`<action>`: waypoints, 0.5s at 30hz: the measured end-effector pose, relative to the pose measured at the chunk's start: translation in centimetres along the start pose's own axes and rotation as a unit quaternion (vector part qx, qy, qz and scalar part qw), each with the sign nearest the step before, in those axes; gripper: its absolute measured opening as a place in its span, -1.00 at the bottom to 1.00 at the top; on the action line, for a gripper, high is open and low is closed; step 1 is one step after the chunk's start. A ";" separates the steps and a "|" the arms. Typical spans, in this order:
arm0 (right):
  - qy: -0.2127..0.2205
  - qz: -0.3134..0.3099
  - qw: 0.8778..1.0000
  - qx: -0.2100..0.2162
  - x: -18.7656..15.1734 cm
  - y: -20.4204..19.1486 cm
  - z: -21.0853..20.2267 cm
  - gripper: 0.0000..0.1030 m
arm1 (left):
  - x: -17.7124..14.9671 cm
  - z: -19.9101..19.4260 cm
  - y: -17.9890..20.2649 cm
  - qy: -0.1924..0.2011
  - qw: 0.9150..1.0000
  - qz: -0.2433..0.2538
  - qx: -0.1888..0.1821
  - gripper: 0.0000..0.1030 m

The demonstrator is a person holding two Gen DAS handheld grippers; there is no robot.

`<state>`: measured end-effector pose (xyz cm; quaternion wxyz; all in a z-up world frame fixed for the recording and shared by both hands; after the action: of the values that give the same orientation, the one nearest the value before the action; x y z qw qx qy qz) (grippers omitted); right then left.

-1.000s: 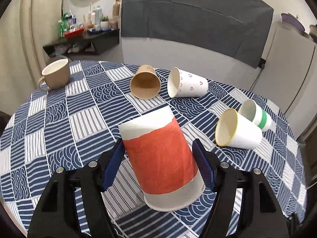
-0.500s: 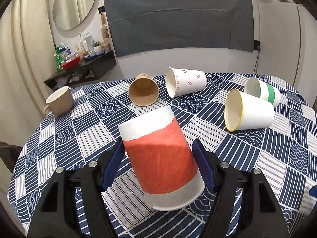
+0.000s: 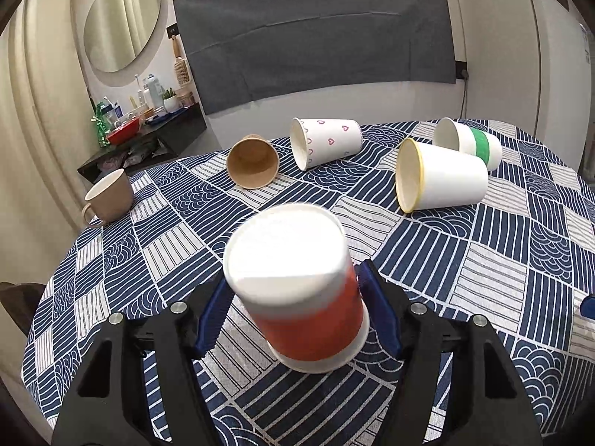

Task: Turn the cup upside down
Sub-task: 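Rotate the cup rim-down with the left gripper and lower it onto the table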

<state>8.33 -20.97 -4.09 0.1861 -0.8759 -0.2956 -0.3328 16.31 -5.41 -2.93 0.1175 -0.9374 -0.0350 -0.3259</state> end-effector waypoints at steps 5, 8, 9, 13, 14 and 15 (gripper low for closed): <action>-0.010 0.000 1.000 0.000 -0.1 0.0 0.4 0.84 | -0.7 -0.9 0.7 0.000 1.000 0.011 -0.018 0.59; -0.012 0.005 1.000 -0.002 0.0 0.2 0.4 0.84 | -1.1 -1.5 0.8 0.003 1.000 0.013 -0.028 0.73; -0.013 0.008 1.000 -0.004 -0.1 0.3 0.4 0.84 | -1.2 -1.6 0.9 0.004 0.999 0.014 -0.029 0.74; -0.021 0.015 1.000 -0.012 0.0 0.7 0.7 0.84 | -1.8 -2.3 0.7 0.012 0.999 0.021 -0.038 0.87; -0.027 0.015 0.999 -0.015 -0.1 0.7 0.9 0.84 | -1.9 -2.6 0.7 0.020 0.999 0.029 -0.040 0.88; -0.032 0.015 0.999 -0.018 -0.1 0.7 1.1 0.84 | -1.8 -2.7 0.7 0.025 0.998 0.036 -0.039 0.88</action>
<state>9.24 -21.02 -5.01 0.1658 -0.8935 -0.2822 -0.3075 13.33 -6.71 -2.16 0.0929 -0.9334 0.0143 -0.3464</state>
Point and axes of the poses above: each gripper's, at about its wrist camera, not at the fingertips, and z roughly the way its jaws point, y to its right, x to its top, the point moved 10 cm from there along z, roughly the way its jaws point, and after that the axes turned 14 degrees about -y, right-handed, at the moved point
